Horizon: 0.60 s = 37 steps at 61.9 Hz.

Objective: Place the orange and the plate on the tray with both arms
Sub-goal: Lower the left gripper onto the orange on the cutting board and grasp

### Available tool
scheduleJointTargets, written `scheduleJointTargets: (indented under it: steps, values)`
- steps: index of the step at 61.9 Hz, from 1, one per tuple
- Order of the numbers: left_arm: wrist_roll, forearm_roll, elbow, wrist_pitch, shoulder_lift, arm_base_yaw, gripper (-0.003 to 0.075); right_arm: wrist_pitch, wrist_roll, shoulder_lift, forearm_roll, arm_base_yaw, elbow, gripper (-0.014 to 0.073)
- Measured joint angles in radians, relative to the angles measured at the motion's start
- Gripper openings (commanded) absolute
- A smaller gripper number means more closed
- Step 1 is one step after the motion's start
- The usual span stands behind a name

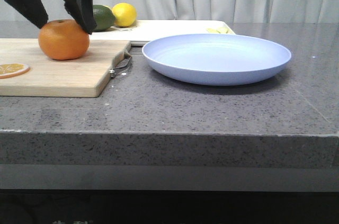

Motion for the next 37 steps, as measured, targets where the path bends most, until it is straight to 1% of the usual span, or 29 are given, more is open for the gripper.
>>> scheduleJointTargets:
  steps: [17, 21, 23, 25, 33, 37]
  values:
    - [0.004, -0.03, 0.0, 0.019, 0.042, 0.0, 0.0601, 0.0, 0.0, 0.0, 0.0, 0.0, 0.0, 0.0643]
    - [0.004, -0.03, 0.0, 0.027, 0.045, 0.0, 0.0579, 0.0, 0.0, 0.0, 0.0, 0.0, 0.0, 0.0643]
    - [0.004, -0.03, 0.0, 0.029, 0.045, 0.0, 0.0556, 0.0, 0.0, 0.0, 0.0, 0.0, 0.0, 0.0643]
    - [0.006, -0.03, 0.0, 0.033, 0.045, 0.0, 0.0514, 0.0, 0.0, 0.0, 0.0, 0.0, 0.0, 0.0643]
    - [0.006, -0.031, 0.0, 0.038, 0.045, 0.0, 0.033, 0.0, 0.0, 0.0, 0.0, 0.0, 0.0, 0.0643]
    - [0.006, -0.031, -0.004, 0.04, 0.045, 0.0, 0.0273, 0.0, 0.0, 0.0, 0.0, 0.0, 0.0, 0.0643]
